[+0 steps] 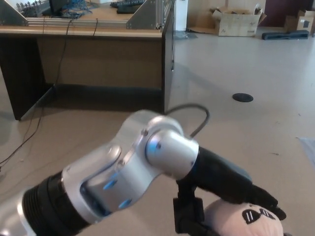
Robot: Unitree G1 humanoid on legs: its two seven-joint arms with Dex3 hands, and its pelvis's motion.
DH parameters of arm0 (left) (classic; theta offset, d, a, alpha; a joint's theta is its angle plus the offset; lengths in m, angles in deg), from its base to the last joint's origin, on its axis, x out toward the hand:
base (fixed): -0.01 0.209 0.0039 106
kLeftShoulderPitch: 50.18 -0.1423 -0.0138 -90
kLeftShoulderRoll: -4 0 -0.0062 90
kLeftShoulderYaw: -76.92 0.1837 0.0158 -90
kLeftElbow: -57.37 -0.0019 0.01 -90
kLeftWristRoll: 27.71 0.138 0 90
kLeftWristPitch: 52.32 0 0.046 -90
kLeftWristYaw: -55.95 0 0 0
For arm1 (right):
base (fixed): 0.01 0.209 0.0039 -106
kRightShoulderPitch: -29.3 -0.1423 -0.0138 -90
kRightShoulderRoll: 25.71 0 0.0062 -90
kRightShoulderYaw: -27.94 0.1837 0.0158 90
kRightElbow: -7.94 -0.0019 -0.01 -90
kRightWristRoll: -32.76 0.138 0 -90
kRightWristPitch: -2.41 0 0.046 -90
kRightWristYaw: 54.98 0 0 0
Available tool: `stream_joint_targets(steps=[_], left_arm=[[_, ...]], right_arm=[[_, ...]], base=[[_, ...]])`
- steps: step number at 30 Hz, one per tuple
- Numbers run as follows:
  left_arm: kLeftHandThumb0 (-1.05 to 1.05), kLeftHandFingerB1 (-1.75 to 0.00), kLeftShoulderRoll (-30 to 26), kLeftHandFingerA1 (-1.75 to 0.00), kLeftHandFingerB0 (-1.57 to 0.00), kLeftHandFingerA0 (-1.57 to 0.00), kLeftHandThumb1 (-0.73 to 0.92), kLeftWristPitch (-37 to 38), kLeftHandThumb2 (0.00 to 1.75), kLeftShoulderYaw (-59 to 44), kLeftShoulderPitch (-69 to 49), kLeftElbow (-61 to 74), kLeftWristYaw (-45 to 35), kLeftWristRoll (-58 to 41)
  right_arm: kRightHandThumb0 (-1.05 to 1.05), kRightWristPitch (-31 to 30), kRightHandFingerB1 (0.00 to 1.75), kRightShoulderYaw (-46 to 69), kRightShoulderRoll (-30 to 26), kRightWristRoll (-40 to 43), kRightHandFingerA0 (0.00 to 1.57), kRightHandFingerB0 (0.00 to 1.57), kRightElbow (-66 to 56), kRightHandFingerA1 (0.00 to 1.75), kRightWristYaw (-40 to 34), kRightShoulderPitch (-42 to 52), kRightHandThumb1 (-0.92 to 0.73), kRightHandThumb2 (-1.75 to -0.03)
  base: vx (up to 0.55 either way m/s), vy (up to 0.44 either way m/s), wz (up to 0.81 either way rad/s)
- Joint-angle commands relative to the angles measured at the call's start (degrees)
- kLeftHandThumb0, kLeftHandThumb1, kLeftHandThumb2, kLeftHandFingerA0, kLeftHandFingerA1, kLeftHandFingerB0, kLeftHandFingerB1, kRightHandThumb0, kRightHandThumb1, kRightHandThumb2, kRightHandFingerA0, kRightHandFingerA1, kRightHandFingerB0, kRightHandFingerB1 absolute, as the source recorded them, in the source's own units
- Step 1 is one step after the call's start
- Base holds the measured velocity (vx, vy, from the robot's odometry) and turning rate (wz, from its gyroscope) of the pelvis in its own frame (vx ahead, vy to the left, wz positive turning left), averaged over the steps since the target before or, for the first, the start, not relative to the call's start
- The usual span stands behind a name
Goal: The robot extends its left hand to pick up an emotional support dumpling from the palm of a person and brings its hand down by its side. Then it extends its arm again to hand the dumpling back to the person.
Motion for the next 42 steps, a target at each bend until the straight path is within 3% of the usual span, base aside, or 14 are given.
stream_joint_targets(steps=[1, 3, 4, 5, 6, 17, 19, 22, 24, 25, 30, 31, 32, 42], left_arm=[[-0.2, -0.56, -0.49, -0.5, -0.79, -0.58, 0.68, 1.96, 0.67, 0.61, -0.22, 0.13, -2.16, 2.4], [-0.2, -0.56, -0.45, -0.5, -0.79, -0.58, 0.68, 1.98, 0.67, 0.56, -0.25, 0.12, -2.19, 2.46], [-0.25, -0.57, -0.81, -0.49, -0.8, -0.6, 0.66, 2.4, 0.62, 0.38, -0.18, 0.03, -2.51, 2.27], [-0.25, -0.57, -1.26, -0.49, -0.8, -0.6, 0.66, 2.91, 0.62, 0.17, -0.07, -0.08, -2.92, 2.03], [-0.25, -0.57, -1.41, -0.49, -0.8, -0.6, 0.66, 3.01, 0.62, 0.08, -0.08, -0.07, -3.03, 2.0], [-0.2, -0.85, -2.24, -0.61, -0.74, -0.67, 0.7, 6.12, 0.68, -1.16, -1.19, -0.71, -4.08, 1.85], [-0.14, -1.02, -1.71, -0.91, -0.72, -0.8, 0.73, 4.31, 0.79, -4.41, -6.12, 1.6, 1.91, 2.21], [-0.14, -1.12, -0.78, -0.71, -0.73, -0.81, 0.75, 7.88, 0.76, -8.06, -10.65, 2.09, 6.71, 1.89], [-0.14, -1.12, -0.25, -0.71, -0.73, -0.81, 0.75, 9.46, 0.76, -9.6, -12.44, 2.13, 8.33, 1.75], [-0.17, -1.09, 0.38, -1.05, -0.7, -0.69, 0.8, 7.25, 0.73, -11.45, -14.23, 2.88, 9.97, 1.76], [-0.16, -0.98, 1.76, -0.96, -0.76, -0.76, 0.76, 7.09, 0.69, -14.01, -16.33, 3.2, 11.57, 2.13], [-0.19, -0.57, 2.82, -0.93, -0.82, -0.81, 0.74, 8.46, 0.62, -17.49, -17.47, 2.68, 14.44, 0.3], [-0.18, -1.08, 4.61, -1.51, -0.77, -0.73, 0.73, 8.3, 0.77, -20.87, -18.62, 2.08, 16.96, -1.96], [-0.09, -0.99, 16.04, -1.49, -0.82, -0.82, 0.77, -1.74, 0.75, -42.95, -20.11, 1.6, 27.07, -13.91]], right_arm=[[0.45, 15.44, 0.83, 16.33, 6.22, 39.31, 1.04, 0.72, -13.45, 0.96, 43.65, 4.95, -0.78, -0.64], [0.45, 15.2, 0.83, 17.05, 6.45, 39.32, 1.04, 0.72, -13.6, 0.96, 44.45, 4.98, -0.78, -0.64], [-0.36, 10.03, 0.59, 12.29, 3.81, 25.88, 0.83, 0.78, -11.18, 0.82, 29.69, 3.13, -0.65, -0.58], [-0.36, 3.67, 0.59, 6.05, 0.4, 9.05, 0.83, 0.78, -8.14, 0.82, 10.9, 0.85, -0.65, -0.58], [-0.36, 2.22, 0.59, 5.04, -0.18, 5.62, 0.83, 0.78, -7.86, 0.82, 7.46, 0.47, -0.65, -0.58], [-0.36, 1.62, 0.53, 6.24, 0.02, 5.98, 0.84, 0.77, -5.58, 0.72, 8.45, -0.3, -0.61, -0.59], [-0.37, -3.62, 0.47, 5.14, 0.19, 3.79, 0.79, 0.72, -6.05, 0.63, 6.62, -1.52, -0.68, -0.61], [-0.44, -5.91, 0.45, 0.32, -2.25, -2.71, 0.68, 0.6, -7.46, 0.55, 5.31, -2.17, -0.72, -0.62], [-0.44, -6.55, 0.45, -2.3, -3.45, -5.21, 0.68, 0.6, -7.94, 0.55, 4.33, -2.34, -0.72, -0.62], [-0.51, -8.79, 0.41, -0.86, -3.28, -1.23, 0.66, 0.6, -5.17, 0.53, 10.04, -2.9, -0.7, -0.61], [-0.51, -10.09, 0.41, -0.45, -3.31, 0.8, 0.66, 0.6, -3.89, 0.53, 12.69, -3.35, -0.7, -0.61], [-0.52, -1.67, 0.37, -0.32, -3.2, 0.62, 0.61, 0.52, -4.81, 0.51, 8.92, -1.54, -0.74, -0.62], [-0.29, 0.2, 0.44, 0.34, -2.56, 0.98, 0.68, 0.63, -4.81, 0.47, 6.59, -1.26, -0.64, -0.58], [-0.29, -1.96, 0.48, 2.12, -0.65, 1.29, 0.8, 0.77, -4.77, 0.55, 2.5, -1.15, -0.58, -0.58]], base=[[0.0, 0.0, 0.0], [0.0, 0.0, 0.0], [0.0, 0.0, 0.0], [0.0, 0.0, 0.0], [0.0, 0.0, 0.0], [0.0, 0.0, 0.0], [0.0, 0.0, 0.0], [0.0, 0.0, 0.0], [0.0, 0.0, 0.0], [0.0, 0.0, 0.0], [0.0, 0.0, 0.0], [0.0, 0.0, 0.0], [0.0, 0.0, 0.0], [0.0, 0.0, 0.0]])
